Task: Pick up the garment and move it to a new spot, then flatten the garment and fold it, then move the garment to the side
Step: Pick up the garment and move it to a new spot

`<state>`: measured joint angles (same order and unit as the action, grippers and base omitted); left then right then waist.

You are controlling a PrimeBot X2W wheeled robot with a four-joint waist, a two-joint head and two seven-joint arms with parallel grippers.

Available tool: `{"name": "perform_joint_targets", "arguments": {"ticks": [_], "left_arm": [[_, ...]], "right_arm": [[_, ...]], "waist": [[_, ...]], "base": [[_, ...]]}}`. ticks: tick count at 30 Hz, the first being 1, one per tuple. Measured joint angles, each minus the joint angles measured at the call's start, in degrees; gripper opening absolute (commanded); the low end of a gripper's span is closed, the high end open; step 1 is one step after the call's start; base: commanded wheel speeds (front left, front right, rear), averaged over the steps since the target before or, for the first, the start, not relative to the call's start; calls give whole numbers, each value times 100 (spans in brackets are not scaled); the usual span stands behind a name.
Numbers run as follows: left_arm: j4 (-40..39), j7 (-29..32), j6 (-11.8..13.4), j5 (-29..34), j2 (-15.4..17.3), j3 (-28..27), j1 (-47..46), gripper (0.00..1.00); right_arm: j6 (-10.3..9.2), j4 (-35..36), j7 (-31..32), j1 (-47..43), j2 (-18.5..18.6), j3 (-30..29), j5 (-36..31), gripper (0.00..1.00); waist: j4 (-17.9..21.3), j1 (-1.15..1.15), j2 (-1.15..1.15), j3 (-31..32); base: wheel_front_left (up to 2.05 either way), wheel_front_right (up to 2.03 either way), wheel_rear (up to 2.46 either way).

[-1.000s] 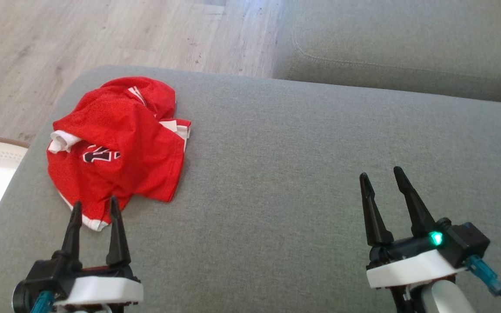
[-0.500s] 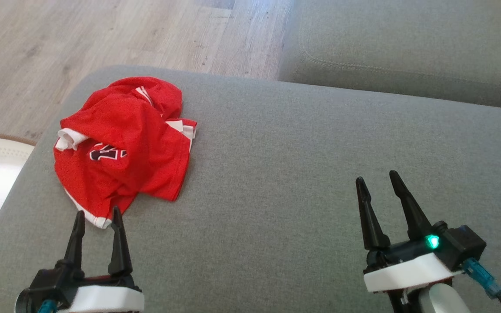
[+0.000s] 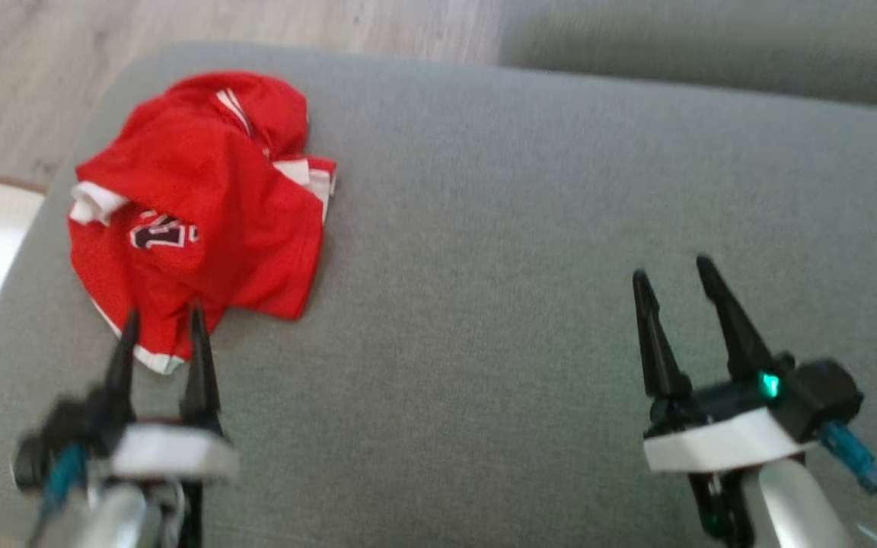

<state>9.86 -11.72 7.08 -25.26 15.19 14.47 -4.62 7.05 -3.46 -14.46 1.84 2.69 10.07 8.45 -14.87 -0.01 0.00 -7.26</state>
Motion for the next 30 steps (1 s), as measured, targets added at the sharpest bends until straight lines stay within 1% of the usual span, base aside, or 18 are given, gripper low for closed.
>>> {"name": "perform_joint_targets", "arguments": {"ticks": [1,6,9,11,12,14,18,21,26,27,28,29,30], "left_arm": [[110,101,-27,3,45,3,-237,100],[855,783,-371,2,276,90,-1448,100],[1410,1217,-581,3,432,194,-2045,100],[1788,1479,-664,7,502,223,-2387,100],[1788,1479,-664,7,502,223,-2387,100],[2126,1644,-722,65,578,261,-2713,100],[2761,1972,-947,48,624,303,-3247,100],[3193,2060,-1070,35,636,346,-3499,100],[3806,2095,-1173,44,639,428,-3802,100],[3906,2106,-1213,41,627,431,-3865,96],[3999,2106,-1225,-3,608,432,-3916,18],[4079,2105,-1270,-70,578,431,-3958,0],[4157,2104,-1305,-124,554,436,-3989,0]], "right_arm": [[0,9,0,91,1,-11,-51,100],[0,40,0,391,4,-116,-200,100],[0,54,0,479,5,-81,-242,100],[0,100,0,543,5,-25,-243,100],[0,100,0,543,5,-25,-243,100],[0,148,0,622,7,35,-248,100],[0,218,-1,718,8,64,-248,100],[0,250,-1,722,9,60,-249,100],[0,309,-1,766,10,41,-249,100],[0,309,-1,791,10,37,-249,100],[0,309,-1,818,10,34,-253,100],[0,309,-1,834,10,27,-260,100],[0,309,-1,839,10,24,-269,100]], "waist": [[6,0,0,-107],[53,-1,0,-650],[103,-1,0,-915],[146,-1,0,-1064],[146,-1,0,-1064],[197,-1,0,-1192],[310,0,0,-1375],[372,0,0,-1483],[432,1,0,-1605],[438,1,0,-1619],[442,0,0,-1624],[441,1,0,-1621],[441,1,0,-1615]], "base": [[0,0,0],[0,0,0],[0,0,0],[0,0,0],[0,0,0],[0,0,0],[0,0,0],[0,0,0],[0,0,0],[0,0,0],[0,0,0],[0,0,0],[0,0,0]]}}
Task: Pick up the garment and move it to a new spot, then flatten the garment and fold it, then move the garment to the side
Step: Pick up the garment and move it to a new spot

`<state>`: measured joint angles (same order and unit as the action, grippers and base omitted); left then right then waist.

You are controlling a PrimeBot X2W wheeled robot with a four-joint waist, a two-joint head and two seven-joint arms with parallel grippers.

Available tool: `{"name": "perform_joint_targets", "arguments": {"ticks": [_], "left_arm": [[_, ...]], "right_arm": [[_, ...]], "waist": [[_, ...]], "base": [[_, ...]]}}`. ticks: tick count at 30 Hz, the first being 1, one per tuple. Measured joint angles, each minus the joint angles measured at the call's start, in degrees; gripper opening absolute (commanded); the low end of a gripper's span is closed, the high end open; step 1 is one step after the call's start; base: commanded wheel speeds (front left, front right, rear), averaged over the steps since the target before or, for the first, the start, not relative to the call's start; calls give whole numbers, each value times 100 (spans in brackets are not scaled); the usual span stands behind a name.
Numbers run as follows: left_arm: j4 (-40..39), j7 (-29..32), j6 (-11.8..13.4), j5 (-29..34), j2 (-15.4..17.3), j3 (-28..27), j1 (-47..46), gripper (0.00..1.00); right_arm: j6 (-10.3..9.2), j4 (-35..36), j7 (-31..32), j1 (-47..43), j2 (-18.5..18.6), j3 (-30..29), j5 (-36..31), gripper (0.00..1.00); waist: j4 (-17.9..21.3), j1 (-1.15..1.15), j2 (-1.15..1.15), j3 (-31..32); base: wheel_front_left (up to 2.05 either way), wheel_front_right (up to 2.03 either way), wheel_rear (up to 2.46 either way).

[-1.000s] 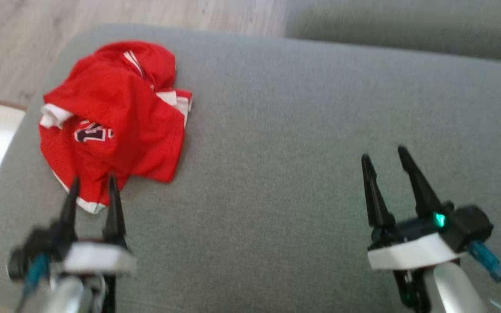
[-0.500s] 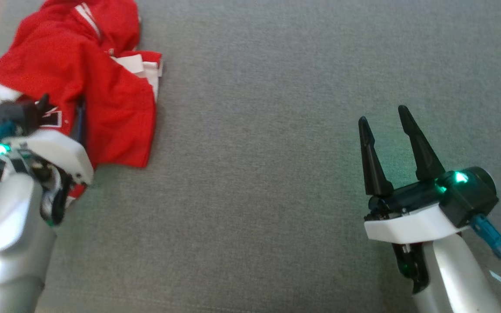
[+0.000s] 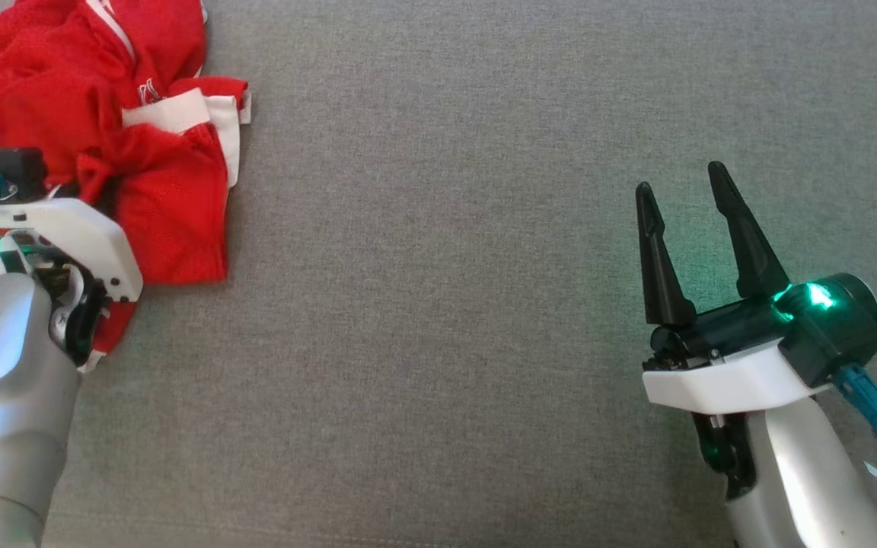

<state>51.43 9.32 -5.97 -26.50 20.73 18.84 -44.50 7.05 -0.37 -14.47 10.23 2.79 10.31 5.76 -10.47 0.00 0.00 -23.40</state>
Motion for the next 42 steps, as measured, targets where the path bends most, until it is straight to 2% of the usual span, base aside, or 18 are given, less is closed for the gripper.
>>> {"name": "perform_joint_targets", "arguments": {"ticks": [4,9,14,17,25,34,40,42], "left_arm": [[194,-433,-15,-33,-26,-5,-21,0],[219,-1249,-18,-100,-19,-96,-21,0],[-186,-2051,-55,-152,-30,-194,-110,0],[-650,-2257,-52,-115,-69,-223,-165,0],[-2194,-2347,151,-65,-154,-204,214,0],[-3744,-1727,355,-65,-223,114,580,0],[-4530,-1263,467,-52,-587,628,702,0],[-4665,-1112,510,-4,-797,886,747,0]], "right_arm": [[0,-9,0,-1,0,16,-26,100],[0,-41,0,-2,0,52,15,100],[0,-98,0,-46,0,43,124,100],[0,-118,0,-92,0,25,255,100],[0,-126,0,-292,-1,26,380,100],[0,-101,0,-292,-1,65,454,100],[0,-85,0,-275,-1,109,544,100],[0,-27,0,-262,-1,123,627,100]], "waist": [[-4,0,0,74],[52,0,0,289],[89,0,0,558],[102,1,0,748],[229,2,0,1161],[436,1,0,1178],[792,0,0,1184],[1054,0,0,1187]], "base": [[0,0,0],[0,0,0],[0,0,0],[0,0,0],[0,0,0],[0,0,0],[0,0,0],[0,0,0]]}}
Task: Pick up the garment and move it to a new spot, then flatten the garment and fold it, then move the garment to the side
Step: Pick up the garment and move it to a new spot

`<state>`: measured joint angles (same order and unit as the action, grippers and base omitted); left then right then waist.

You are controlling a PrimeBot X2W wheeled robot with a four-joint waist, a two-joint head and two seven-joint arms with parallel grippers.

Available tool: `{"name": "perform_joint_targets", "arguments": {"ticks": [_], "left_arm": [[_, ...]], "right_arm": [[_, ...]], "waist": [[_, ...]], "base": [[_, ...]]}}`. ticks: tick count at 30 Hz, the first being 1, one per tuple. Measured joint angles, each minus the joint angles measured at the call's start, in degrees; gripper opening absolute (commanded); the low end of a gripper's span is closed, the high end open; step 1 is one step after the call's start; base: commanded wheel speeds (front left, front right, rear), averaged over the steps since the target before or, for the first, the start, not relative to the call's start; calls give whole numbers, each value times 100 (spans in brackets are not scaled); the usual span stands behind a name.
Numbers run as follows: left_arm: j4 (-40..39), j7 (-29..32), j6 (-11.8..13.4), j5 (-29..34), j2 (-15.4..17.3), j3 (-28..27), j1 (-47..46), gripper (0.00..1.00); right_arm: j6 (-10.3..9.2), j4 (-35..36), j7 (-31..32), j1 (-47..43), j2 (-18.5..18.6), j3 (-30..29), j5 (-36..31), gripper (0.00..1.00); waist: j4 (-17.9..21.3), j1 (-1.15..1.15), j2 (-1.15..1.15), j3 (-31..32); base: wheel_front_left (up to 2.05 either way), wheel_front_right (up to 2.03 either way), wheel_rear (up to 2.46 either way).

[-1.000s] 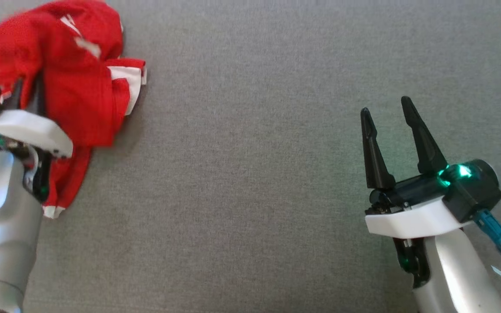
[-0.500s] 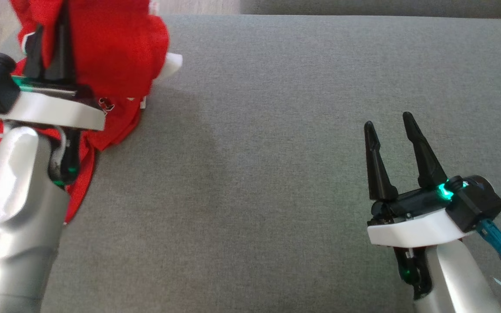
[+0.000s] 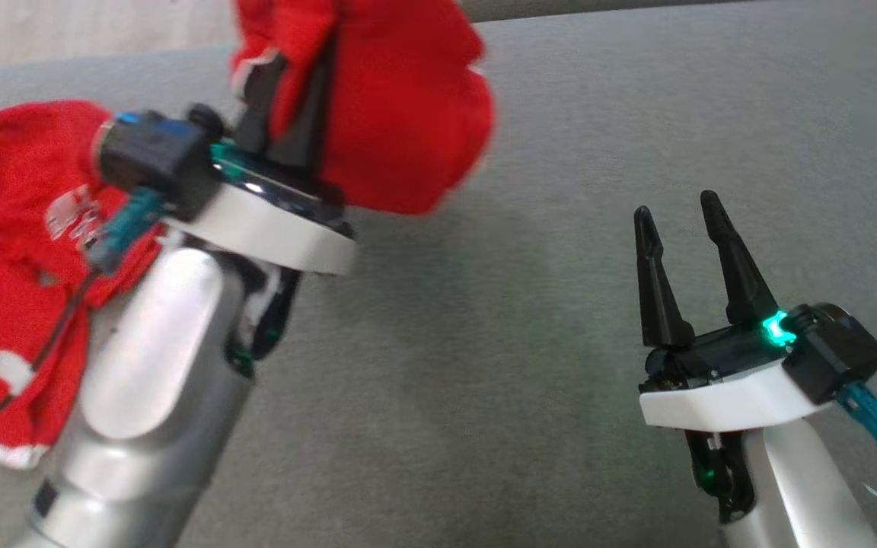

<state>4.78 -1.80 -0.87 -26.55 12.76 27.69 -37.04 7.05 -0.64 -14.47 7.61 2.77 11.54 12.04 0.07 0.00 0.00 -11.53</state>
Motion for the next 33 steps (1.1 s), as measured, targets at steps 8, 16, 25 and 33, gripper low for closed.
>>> {"name": "perform_joint_targets", "arguments": {"ticks": [8,16,25,33], "left_arm": [[202,171,140,42,-377,383,0,0],[1023,3,32,241,-483,630,-129,100],[1421,-545,94,292,-345,471,-158,100],[1300,-1001,223,170,170,99,633,100]], "right_arm": [[0,135,0,23,-2,75,213,100],[0,274,0,31,-2,96,412,100],[0,296,-15,7,-3,-133,318,100],[0,211,-16,-9,-3,-307,22,100]], "waist": [[906,0,0,-63],[1773,0,0,-244],[1571,-1,0,-295],[783,0,0,-130]], "base": [[0,0,0],[0,0,0],[0,0,0],[0,0,0]]}}
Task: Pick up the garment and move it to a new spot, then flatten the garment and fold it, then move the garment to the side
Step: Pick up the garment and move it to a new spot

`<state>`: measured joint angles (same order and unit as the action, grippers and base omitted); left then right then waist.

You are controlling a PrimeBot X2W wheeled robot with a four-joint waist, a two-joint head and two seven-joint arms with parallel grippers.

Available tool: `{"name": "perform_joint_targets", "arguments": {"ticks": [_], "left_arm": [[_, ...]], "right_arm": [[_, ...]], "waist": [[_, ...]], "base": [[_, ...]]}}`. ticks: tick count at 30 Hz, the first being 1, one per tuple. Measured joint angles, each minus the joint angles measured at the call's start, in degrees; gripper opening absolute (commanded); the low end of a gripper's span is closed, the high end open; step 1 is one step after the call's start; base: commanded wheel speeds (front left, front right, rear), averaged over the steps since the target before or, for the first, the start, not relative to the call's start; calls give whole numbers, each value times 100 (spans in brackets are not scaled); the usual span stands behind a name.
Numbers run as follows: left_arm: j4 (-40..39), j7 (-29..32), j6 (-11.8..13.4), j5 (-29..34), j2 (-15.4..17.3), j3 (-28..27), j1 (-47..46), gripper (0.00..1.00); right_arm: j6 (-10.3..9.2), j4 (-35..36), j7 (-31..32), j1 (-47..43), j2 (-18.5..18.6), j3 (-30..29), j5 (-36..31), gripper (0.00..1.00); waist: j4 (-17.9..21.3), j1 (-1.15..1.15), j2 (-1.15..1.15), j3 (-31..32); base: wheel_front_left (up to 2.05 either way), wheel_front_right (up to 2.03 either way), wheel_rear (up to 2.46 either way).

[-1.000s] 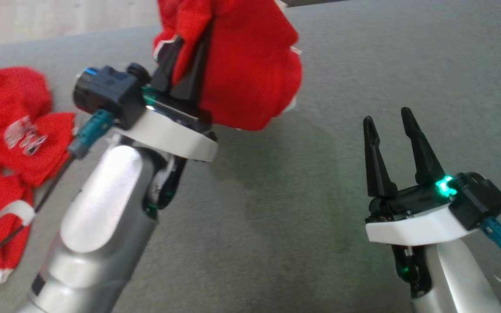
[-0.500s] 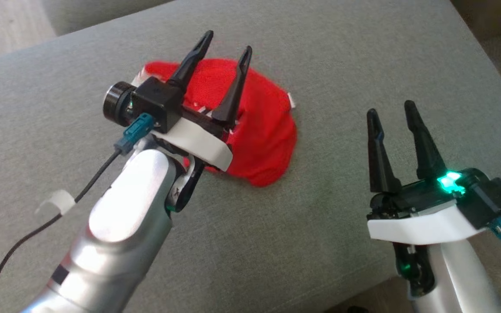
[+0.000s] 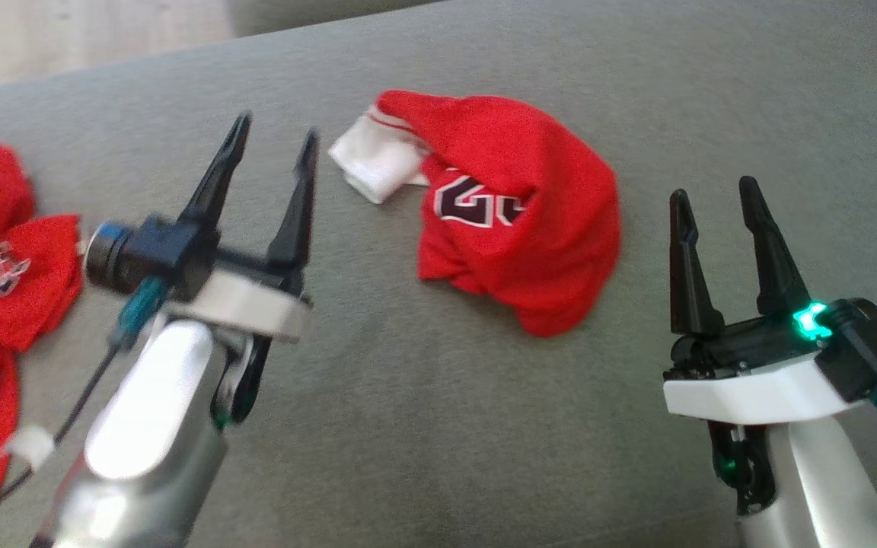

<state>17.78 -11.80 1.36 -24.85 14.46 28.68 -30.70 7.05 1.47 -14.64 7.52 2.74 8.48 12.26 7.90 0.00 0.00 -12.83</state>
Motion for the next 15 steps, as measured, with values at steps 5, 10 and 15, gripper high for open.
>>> {"name": "perform_joint_targets", "arguments": {"ticks": [5,10,15], "left_arm": [[-160,-138,176,-99,160,-177,637,100],[-436,-234,212,-225,121,-252,1380,100],[-552,-248,216,-256,-86,-348,1804,100]], "right_arm": [[0,-43,0,-54,-1,-92,-98,100],[0,-63,1,-318,-1,-233,-186,100],[0,-90,0,-483,-2,-331,-224,100]], "waist": [[-381,0,0,141],[-756,1,0,350],[-995,1,0,531]], "base": [[0,0,0],[0,0,0],[0,0,0]]}}
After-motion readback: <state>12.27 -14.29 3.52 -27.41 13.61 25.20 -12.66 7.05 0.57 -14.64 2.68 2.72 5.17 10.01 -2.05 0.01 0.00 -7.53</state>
